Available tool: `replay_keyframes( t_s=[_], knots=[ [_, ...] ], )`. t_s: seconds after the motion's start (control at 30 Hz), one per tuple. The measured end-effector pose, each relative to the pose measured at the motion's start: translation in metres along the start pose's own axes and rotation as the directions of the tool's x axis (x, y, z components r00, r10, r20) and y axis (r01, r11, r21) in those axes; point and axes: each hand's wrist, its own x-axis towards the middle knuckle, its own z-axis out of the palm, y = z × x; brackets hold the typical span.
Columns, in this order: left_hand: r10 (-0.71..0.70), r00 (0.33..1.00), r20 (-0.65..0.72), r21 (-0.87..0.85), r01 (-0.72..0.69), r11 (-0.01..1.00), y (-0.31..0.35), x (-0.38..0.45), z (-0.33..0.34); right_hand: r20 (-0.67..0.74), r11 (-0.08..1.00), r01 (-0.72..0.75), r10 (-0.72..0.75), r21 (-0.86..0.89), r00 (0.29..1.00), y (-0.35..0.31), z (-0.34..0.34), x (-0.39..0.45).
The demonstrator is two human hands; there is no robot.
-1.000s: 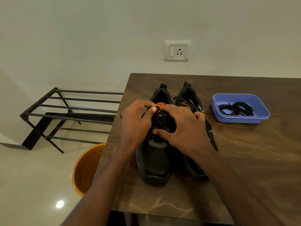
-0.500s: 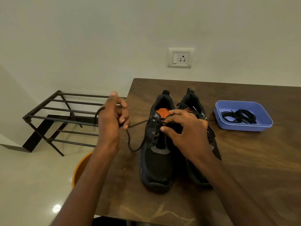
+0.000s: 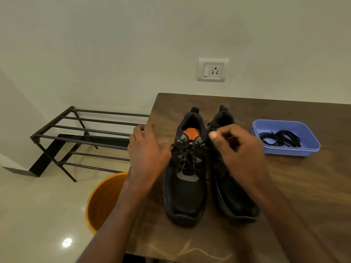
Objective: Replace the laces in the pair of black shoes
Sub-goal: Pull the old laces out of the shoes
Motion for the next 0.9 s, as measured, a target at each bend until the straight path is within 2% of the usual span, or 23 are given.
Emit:
replay_keyframes(
  t_s=[0.1, 0.17, 0.23, 0.3, 0.37, 0.4, 0.43, 0.5, 0.53, 0.63, 0.73, 0.8, 0.9],
  knots=[
    [0.204, 0.973, -0.106, -0.159, -0.219, 0.963, 0.011, -0.004, -0.001, 0.07, 0.953, 0.027, -0.006, -0.303, 0.998, 0.001, 0.03, -0.002],
    [0.317, 0.943, -0.105, -0.218, -0.333, 0.917, 0.014, -0.003, 0.001, 0.119, 0.927, 0.011, 0.036, -0.376, 0.992, 0.0, 0.039, -0.003],
    [0.43, 0.903, -0.015, -0.257, -0.419, 0.871, 0.014, -0.001, 0.003, 0.129, 0.951, -0.031, 0.074, -0.308, 0.989, -0.003, 0.032, -0.002],
    [0.499, 0.865, 0.058, -0.241, -0.473, 0.848, 0.011, -0.001, 0.005, 0.151, 0.985, -0.122, 0.139, -0.12, 0.979, -0.006, 0.014, 0.0],
    [0.51, 0.857, 0.078, -0.217, -0.485, 0.847, 0.009, 0.001, 0.006, 0.107, 0.963, -0.242, 0.23, 0.117, 0.967, -0.009, -0.009, 0.004],
    [0.516, 0.853, 0.085, -0.212, -0.49, 0.846, 0.008, 0.002, 0.006, 0.048, 0.951, -0.253, 0.248, 0.177, 0.968, -0.01, -0.021, 0.006],
    [0.523, 0.847, 0.094, -0.216, -0.496, 0.841, 0.007, 0.003, 0.007, -0.024, 0.965, -0.222, 0.227, 0.143, 0.974, -0.008, -0.03, 0.008],
    [0.531, 0.84, 0.11, -0.232, -0.498, 0.836, 0.006, 0.004, 0.008, -0.066, 0.981, -0.169, 0.163, -0.099, 0.984, 0.003, -0.04, 0.009],
    [0.531, 0.84, 0.115, -0.239, -0.495, 0.835, 0.006, 0.004, 0.008, -0.032, 0.969, -0.163, 0.16, -0.184, 0.987, 0.005, -0.041, 0.007],
    [0.536, 0.837, 0.113, -0.214, -0.506, 0.836, 0.009, 0.004, 0.01, 0.123, 0.973, -0.097, 0.125, -0.209, 0.984, -0.001, -0.027, 0.002],
    [0.525, 0.846, 0.098, -0.205, -0.499, 0.842, 0.011, 0.005, 0.012, 0.29, 0.919, 0.004, 0.12, -0.393, 0.95, -0.007, -0.003, 0.001],
    [0.505, 0.858, 0.097, -0.219, -0.476, 0.852, 0.01, 0.005, 0.013, 0.328, 0.904, -0.062, 0.217, -0.424, 0.919, -0.009, 0.003, -0.001],
    [0.482, 0.872, 0.085, -0.246, -0.45, 0.858, 0.008, 0.007, 0.014, 0.338, 0.942, -0.298, 0.334, -0.155, 0.88, -0.012, -0.017, 0.004]
  ],
)
